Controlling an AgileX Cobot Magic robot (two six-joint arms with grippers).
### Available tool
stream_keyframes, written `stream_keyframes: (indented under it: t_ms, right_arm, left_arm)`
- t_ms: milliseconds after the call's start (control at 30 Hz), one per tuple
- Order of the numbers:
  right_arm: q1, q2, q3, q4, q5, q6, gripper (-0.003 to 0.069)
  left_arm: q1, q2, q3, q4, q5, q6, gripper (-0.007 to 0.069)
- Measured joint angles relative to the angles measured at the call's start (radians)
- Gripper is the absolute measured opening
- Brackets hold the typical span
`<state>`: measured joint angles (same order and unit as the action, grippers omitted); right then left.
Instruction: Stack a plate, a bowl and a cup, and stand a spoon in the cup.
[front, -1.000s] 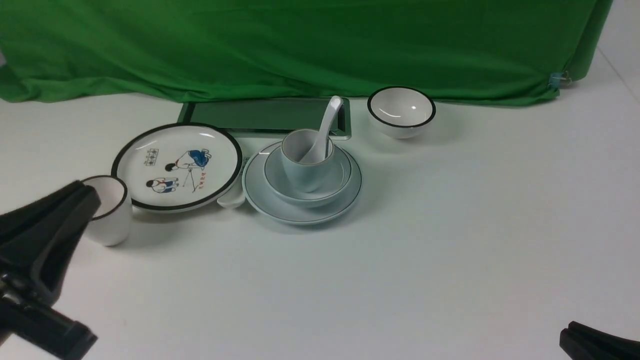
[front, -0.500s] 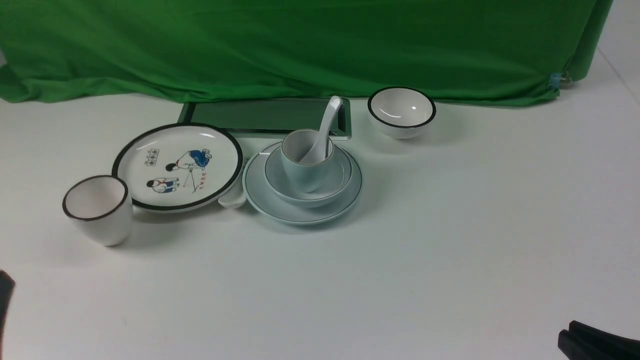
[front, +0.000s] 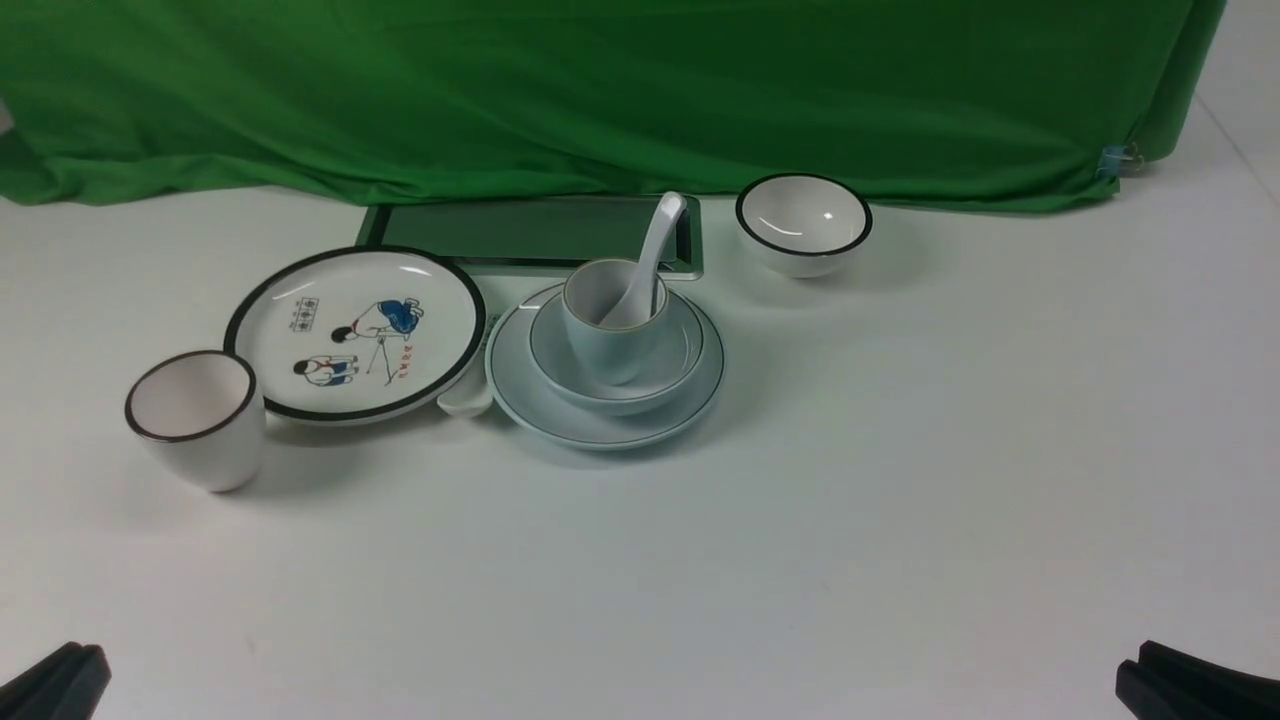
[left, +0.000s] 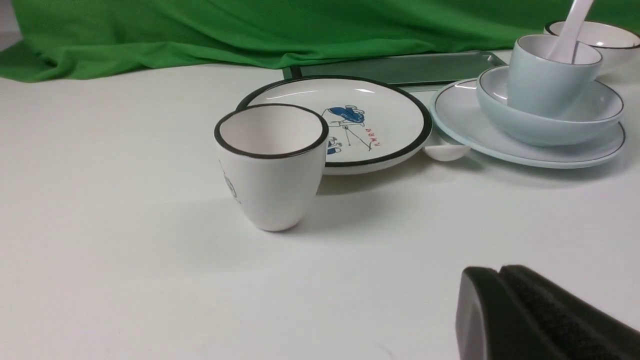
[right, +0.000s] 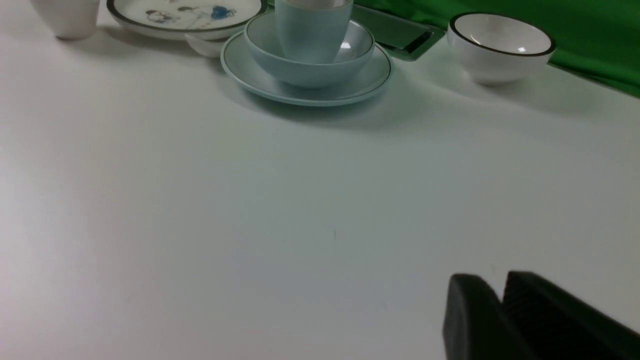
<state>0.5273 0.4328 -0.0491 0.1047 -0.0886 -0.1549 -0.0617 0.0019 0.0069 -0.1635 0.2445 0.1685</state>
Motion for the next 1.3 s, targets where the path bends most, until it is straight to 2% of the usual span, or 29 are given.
stream_keyframes:
  t_ms: [667, 767, 800, 867, 933, 1067, 1300]
  right_arm:
    - [-0.023, -0.044, 0.033, 0.000, -0.022, -0.002, 0.0171]
    - [-0.103, -0.122, 0.053, 0.000, -0.008, -0.010, 0.0160]
    - [-0.168, -0.189, 0.057, 0.000, 0.024, -0.011, 0.0118]
    - [-0.206, -0.228, 0.057, 0.000, 0.037, -0.012, 0.0086]
    - [-0.296, -0.322, 0.057, 0.000, 0.055, -0.016, 0.0024]
    - [-0.392, -0.427, 0.057, -0.001, 0.089, -0.027, 0.0013]
    - [-0.419, -0.432, 0.057, -0.002, 0.269, -0.046, 0.0012]
  left_arm:
    - [0.001, 0.000, 0.000, 0.003, 0.004, 0.005, -0.0031]
    - [0.001, 0.000, 0.000, 0.003, 0.004, 0.005, -0.0031]
    - [0.001, 0.000, 0.000, 0.003, 0.004, 0.005, -0.0030]
    - [0.001, 0.000, 0.000, 0.003, 0.004, 0.005, -0.0030]
    - [0.001, 0.000, 0.000, 0.003, 0.004, 0.005, -0.0030]
    - [0.001, 0.000, 0.000, 0.004, 0.002, 0.005, -0.0030]
    - [0.001, 0.000, 0.000, 0.006, 0.004, 0.005, -0.0030]
